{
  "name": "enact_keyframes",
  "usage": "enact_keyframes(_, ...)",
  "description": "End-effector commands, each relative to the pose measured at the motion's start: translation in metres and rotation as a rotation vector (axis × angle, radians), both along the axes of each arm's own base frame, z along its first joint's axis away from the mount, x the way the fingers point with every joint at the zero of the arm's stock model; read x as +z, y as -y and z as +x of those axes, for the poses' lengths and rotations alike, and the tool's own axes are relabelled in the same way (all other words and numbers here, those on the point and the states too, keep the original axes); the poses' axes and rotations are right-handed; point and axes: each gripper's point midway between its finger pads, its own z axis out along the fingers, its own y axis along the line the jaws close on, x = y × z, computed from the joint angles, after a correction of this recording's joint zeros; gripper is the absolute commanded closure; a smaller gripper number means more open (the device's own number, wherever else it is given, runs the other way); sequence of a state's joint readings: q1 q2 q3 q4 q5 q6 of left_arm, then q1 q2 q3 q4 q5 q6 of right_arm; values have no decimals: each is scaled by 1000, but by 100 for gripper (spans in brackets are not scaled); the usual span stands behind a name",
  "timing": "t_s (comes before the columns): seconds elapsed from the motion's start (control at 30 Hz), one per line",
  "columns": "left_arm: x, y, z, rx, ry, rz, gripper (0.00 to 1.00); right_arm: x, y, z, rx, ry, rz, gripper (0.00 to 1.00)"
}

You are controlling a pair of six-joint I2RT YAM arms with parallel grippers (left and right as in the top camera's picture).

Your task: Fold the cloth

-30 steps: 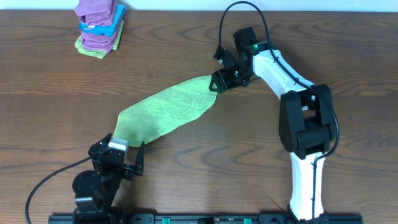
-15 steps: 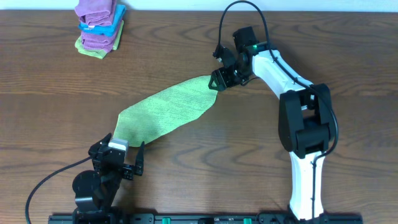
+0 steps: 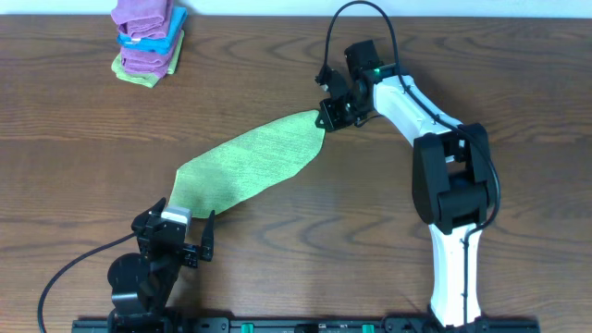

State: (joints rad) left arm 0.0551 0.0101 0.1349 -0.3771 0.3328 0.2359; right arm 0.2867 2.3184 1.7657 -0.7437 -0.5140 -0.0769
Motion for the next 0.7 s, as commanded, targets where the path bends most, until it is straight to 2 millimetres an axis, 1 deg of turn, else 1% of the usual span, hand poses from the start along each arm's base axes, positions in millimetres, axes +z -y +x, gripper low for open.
enact_keyframes(0.0, -10, 1, 0, -1, -20, -4, 5, -7, -6, -2, -12, -33, 15, 99)
enact_keyframes(0.07, -10, 1, 0, -1, -20, -4, 5, 0, -4, 2, -22, -29, 17, 99)
enact_keyframes(0.1, -10, 1, 0, -1, -20, -4, 5, 6, -1, 6, -34, -25, 15, 99)
enact_keyframes(0.17, -10, 1, 0, -1, -20, -4, 5, 27, 10, 20, -63, 5, 8, 99)
enact_keyframes(0.27, -10, 1, 0, -1, -20, -4, 5, 79, 43, 52, -139, 92, -29, 99)
enact_keyframes(0.37, -10, 1, 0, -1, -20, -4, 5, 142, 88, 82, -241, 215, -100, 99)
enact_keyframes(0.4, -10, 1, 0, -1, -20, -4, 5, 164, 102, 89, -273, 260, -117, 99)
enact_keyframes(0.47, -10, 1, 0, -1, -20, -4, 5, 207, 124, 98, -321, 347, -131, 99)
enact_keyframes(0.5, -10, 1, 0, -1, -20, -4, 5, 232, 132, 100, -341, 400, -124, 99)
enact_keyframes(0.57, -10, 0, 0, 0, -20, -4, 5, 271, 139, 99, -359, 479, -105, 99)
enact_keyframes(0.6, -10, 1, 0, -1, -20, -4, 5, 292, 135, 94, -353, 517, -82, 99)
enact_keyframes(0.63, -10, 1, 0, -1, -20, -4, 5, 303, 126, 88, -331, 530, -55, 99)
enact_keyframes(0.67, -10, 1, 0, -1, -20, -4, 5, 309, 111, 81, -298, 528, -26, 99)
